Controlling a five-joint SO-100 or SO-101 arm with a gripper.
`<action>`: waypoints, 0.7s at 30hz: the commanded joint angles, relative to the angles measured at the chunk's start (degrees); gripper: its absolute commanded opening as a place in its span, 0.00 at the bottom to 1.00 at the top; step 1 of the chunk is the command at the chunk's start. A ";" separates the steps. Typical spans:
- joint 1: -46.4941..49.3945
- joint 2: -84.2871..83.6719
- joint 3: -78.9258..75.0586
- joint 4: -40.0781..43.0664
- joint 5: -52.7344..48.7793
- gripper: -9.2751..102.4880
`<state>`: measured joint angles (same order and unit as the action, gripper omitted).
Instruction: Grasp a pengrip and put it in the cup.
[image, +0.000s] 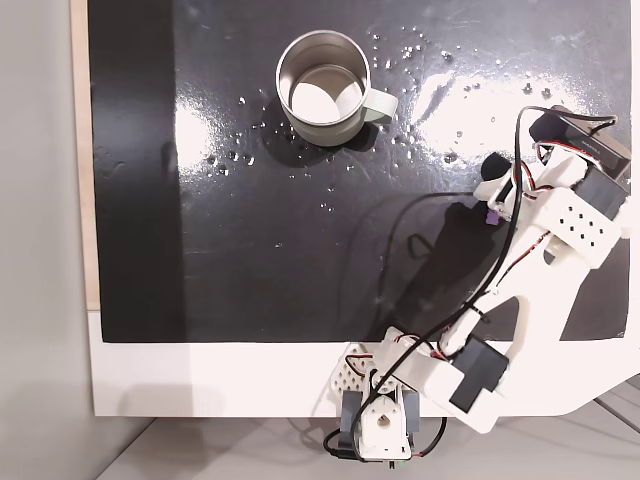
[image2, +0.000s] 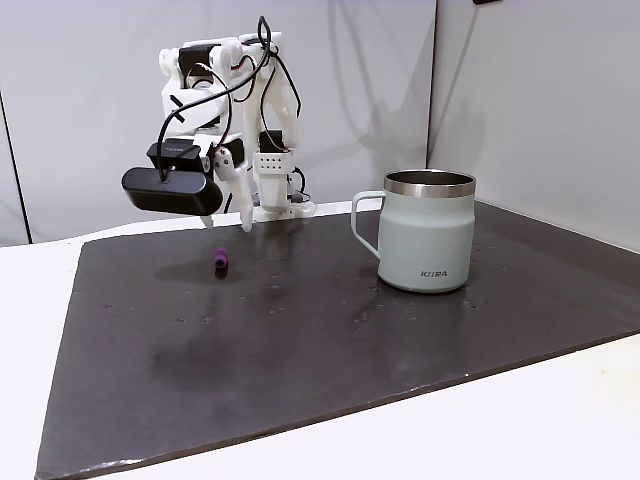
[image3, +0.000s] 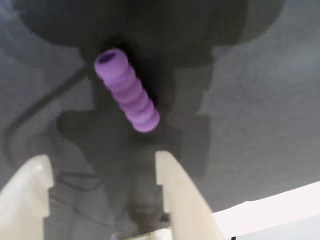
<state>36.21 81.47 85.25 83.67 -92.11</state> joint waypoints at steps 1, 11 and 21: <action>-0.53 -0.97 -0.35 -2.20 -0.44 0.27; -0.62 -7.65 -0.70 -6.15 -0.44 0.24; -0.35 -10.46 -0.70 -8.00 -0.44 0.13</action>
<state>35.42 70.84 85.17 77.08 -92.20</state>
